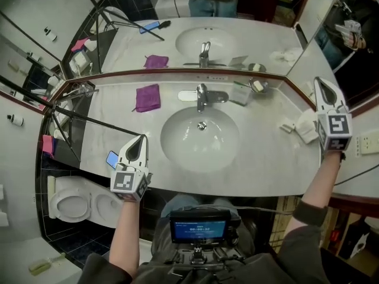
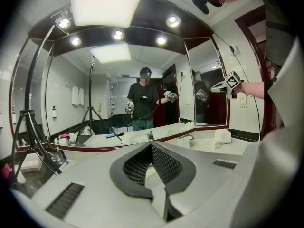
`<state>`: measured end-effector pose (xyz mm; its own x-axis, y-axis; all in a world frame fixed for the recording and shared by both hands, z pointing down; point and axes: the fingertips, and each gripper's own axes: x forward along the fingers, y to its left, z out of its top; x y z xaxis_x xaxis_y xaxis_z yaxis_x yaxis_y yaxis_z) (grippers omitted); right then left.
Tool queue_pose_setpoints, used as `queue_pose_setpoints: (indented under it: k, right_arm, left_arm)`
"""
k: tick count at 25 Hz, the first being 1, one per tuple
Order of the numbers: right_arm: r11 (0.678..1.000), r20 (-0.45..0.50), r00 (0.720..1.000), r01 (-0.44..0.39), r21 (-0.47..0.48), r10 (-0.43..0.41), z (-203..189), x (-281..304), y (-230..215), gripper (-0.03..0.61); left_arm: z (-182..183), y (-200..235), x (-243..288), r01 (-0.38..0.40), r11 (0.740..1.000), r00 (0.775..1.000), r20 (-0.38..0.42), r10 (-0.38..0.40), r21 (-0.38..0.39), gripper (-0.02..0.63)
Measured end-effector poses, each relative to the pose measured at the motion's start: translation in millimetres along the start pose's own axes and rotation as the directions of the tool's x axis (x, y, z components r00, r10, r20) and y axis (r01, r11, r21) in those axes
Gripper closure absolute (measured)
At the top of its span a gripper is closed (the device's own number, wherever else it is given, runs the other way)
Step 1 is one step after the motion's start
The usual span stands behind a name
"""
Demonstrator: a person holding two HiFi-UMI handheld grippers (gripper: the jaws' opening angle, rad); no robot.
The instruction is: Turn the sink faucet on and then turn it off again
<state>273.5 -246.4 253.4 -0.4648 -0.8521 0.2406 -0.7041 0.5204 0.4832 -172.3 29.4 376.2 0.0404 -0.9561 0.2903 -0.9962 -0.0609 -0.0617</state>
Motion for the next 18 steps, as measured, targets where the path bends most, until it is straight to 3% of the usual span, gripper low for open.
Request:
queue_pose_setpoints:
  k: [5,9,14,18]
  right_arm:
    - [0.993,-0.036,0.999,0.033,0.116,-0.029,-33,-2,14,0.561]
    - [0.988,-0.061,0.997,0.059,0.142,-0.050,-48,-9,15,0.561]
    - [0.976,-0.100,0.991,0.107,0.191,-0.090,-71,-27,16,0.561]
    - [0.958,-0.124,0.987,0.128,0.255,-0.099,-95,-45,11,0.561]
  left_arm:
    - [0,2,14,0.050,0.999,0.999,-0.010,-0.050,0.018,0.614]
    - [2,5,31,0.090,0.995,0.996,0.007,-0.090,0.039,0.614]
    - [-4,-2,58,0.137,0.973,0.990,-0.007,-0.138,0.186,0.614]
    - [-8,-17,85,0.170,0.939,0.985,-0.023,-0.171,0.298,0.551]
